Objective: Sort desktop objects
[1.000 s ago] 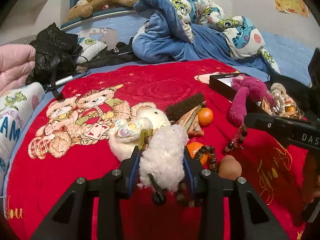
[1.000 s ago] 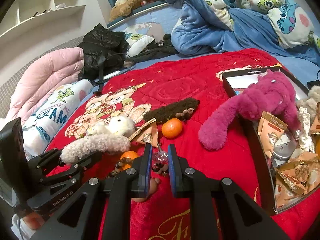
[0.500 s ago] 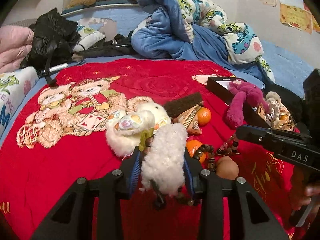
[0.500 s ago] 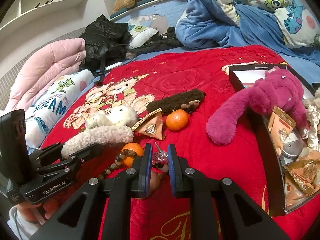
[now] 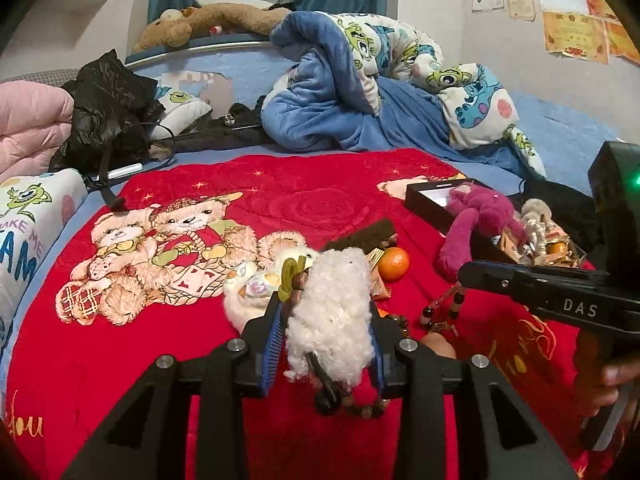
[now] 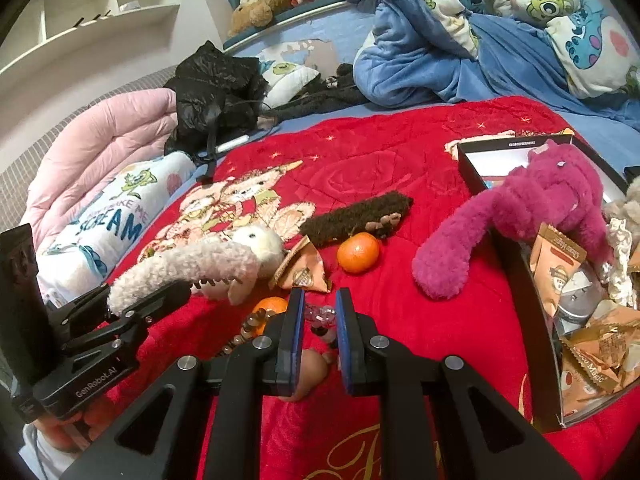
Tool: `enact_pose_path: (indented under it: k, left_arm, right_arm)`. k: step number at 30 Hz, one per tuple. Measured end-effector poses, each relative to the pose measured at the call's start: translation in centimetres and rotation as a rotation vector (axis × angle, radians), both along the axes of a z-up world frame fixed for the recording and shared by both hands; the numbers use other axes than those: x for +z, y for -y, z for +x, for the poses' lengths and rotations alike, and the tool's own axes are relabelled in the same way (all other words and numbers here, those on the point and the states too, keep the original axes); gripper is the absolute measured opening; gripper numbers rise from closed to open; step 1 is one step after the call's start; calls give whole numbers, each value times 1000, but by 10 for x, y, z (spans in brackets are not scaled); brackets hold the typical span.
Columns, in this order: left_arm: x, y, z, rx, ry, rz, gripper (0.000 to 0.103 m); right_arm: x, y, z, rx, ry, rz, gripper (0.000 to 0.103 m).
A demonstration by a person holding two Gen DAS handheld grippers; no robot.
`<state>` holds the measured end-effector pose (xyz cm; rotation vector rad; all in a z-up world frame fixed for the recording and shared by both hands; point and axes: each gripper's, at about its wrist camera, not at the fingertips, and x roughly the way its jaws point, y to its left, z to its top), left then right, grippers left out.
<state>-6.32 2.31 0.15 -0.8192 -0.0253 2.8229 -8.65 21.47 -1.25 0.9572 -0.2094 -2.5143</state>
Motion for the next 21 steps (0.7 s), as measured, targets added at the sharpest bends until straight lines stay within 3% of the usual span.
enact_pose_path:
  k: [11,21]
  left_arm:
    - [7,-10,10,-9,-18,12,37]
    - [14,-48,19,-72,-14,18,37]
  right_arm:
    - [9,-4,7,-12,-14,-18,15]
    - [23,-24,23,-42,-37,-22,15]
